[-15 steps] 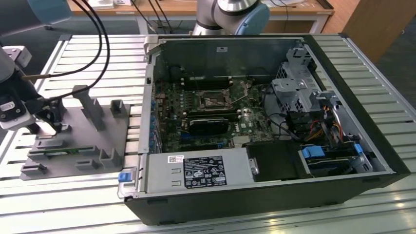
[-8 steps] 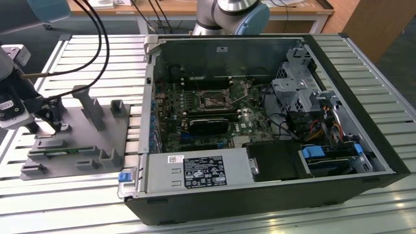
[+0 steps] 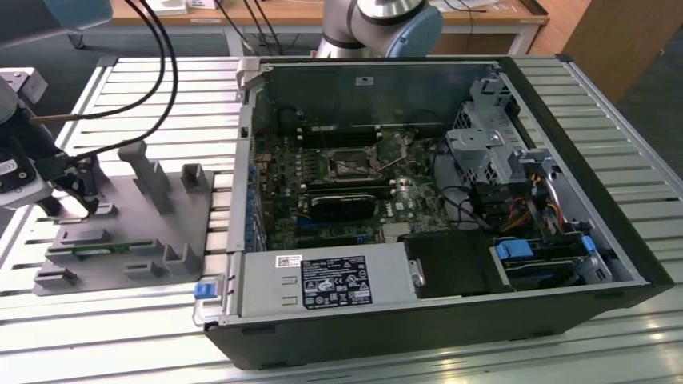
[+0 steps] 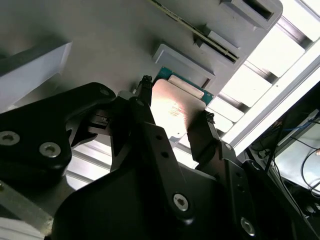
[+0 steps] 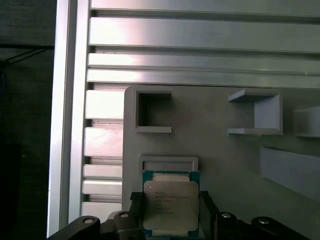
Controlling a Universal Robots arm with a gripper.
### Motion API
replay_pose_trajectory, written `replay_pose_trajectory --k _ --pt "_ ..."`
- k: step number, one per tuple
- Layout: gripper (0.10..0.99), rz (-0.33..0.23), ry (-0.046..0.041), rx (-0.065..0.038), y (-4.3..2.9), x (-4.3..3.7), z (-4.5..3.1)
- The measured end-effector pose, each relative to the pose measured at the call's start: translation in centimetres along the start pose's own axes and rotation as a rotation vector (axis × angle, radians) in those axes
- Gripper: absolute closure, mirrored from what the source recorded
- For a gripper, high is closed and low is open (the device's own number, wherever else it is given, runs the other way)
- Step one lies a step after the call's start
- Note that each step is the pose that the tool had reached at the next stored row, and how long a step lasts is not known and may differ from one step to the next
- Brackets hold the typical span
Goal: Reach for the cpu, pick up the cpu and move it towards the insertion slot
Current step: 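Pick up the cpu and move it towards the insertion slot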
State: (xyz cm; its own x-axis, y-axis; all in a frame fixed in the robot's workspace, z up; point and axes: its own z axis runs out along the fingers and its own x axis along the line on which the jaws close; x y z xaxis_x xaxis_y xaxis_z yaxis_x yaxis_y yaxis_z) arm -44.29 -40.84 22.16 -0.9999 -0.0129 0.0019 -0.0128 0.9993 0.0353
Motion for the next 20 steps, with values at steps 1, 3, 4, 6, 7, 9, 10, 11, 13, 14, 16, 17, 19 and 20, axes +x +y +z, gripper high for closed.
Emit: replay_pose_trajectory --k 1,3,4,6,7,9,10,11,13,14,16,17,19,20 --pt "0.553 0.000 0.0000 0.000 0.01 0.00 -0.16" --pt "0.553 0.000 0.0001 0.000 0.02 0.00 -0.46" --pt "0.553 0.000 -0.0001 0.000 0.03 0.00 -0.60" --pt "0.553 0.000 -0.0001 0.000 0.04 0.00 -0.87" --pt "0.553 0.000 0.0000 0.000 0.04 0.00 -1.00" --pt "0.553 0.000 -0.0001 0.000 0.05 0.00 -1.21" --pt "0.553 0.000 0.0000 0.000 0.05 0.00 -1.31" --pt "0.553 0.000 0.0000 0.000 0.06 0.00 -1.40" --pt "0.553 0.000 0.0000 0.000 0.06 0.00 -1.54" --pt "0.553 0.000 -0.0001 0.000 0.07 0.00 -1.62" --pt "0.553 0.000 0.0000 0.000 0.08 0.00 -1.81" --pt "0.553 0.000 0.0001 0.000 0.08 0.00 -1.93" --pt "0.553 0.000 -0.0001 0.000 0.09 0.00 -2.19" --pt "0.553 0.000 0.0000 0.000 0.10 0.00 -2.33"
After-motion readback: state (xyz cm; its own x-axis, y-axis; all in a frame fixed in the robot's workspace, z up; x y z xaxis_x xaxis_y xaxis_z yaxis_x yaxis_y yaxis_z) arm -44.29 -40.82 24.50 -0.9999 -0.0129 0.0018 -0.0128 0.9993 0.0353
